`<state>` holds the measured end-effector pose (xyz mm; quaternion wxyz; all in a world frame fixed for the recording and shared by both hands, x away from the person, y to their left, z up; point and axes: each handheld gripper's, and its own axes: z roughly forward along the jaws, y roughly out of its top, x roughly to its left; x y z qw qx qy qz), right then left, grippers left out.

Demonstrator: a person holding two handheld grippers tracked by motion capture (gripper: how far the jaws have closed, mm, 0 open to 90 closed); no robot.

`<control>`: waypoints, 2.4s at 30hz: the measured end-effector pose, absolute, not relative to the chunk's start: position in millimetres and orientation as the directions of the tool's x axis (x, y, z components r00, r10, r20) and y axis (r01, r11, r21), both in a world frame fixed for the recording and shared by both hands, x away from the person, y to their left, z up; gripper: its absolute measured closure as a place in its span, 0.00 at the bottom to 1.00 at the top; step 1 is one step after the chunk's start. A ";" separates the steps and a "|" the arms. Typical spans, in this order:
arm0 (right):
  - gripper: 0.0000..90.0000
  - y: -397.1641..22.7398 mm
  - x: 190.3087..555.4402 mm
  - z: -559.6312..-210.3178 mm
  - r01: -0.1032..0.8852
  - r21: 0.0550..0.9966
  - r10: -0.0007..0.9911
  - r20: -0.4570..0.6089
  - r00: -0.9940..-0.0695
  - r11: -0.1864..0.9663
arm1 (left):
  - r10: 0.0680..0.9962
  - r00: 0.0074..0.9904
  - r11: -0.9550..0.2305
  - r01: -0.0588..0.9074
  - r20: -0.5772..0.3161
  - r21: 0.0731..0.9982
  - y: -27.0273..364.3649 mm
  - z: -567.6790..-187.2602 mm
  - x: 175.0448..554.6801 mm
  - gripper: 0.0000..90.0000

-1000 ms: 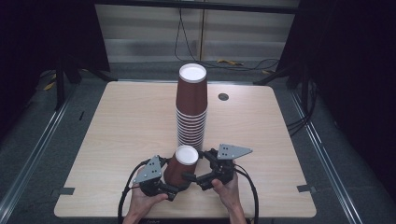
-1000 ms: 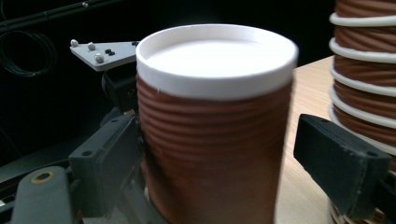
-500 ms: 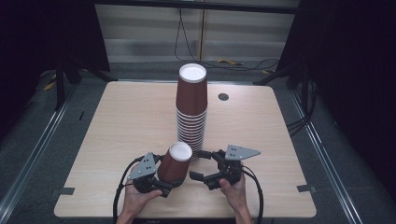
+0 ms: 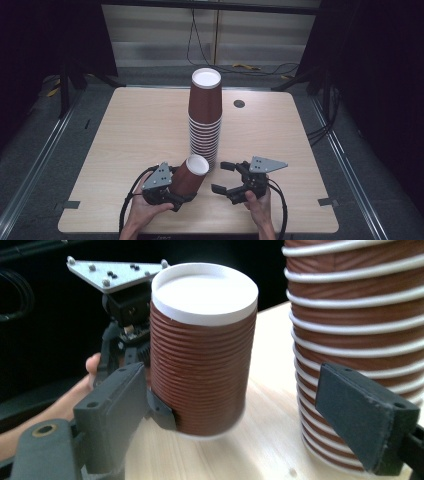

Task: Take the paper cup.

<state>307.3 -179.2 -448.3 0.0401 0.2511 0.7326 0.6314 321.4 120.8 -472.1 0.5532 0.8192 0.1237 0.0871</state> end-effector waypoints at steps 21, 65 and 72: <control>0.20 -179.8 305.7 -452.4 0.346 0.898 0.447 0.200 -0.872 0.271 | 0.255 0.965 -0.568 0.094 0.066 0.818 110.5 -457.1 327.6 0.14; 0.16 -159.4 322.7 -447.9 0.331 0.733 0.357 0.128 -0.925 0.594 | 0.115 0.988 -0.807 0.030 0.107 0.590 73.9 -446.5 331.6 0.15; 0.16 -157.5 325.8 -447.1 0.330 0.726 0.342 0.138 -0.929 0.604 | 0.093 0.991 -0.828 0.024 0.094 0.560 67.8 -452.0 330.8 0.15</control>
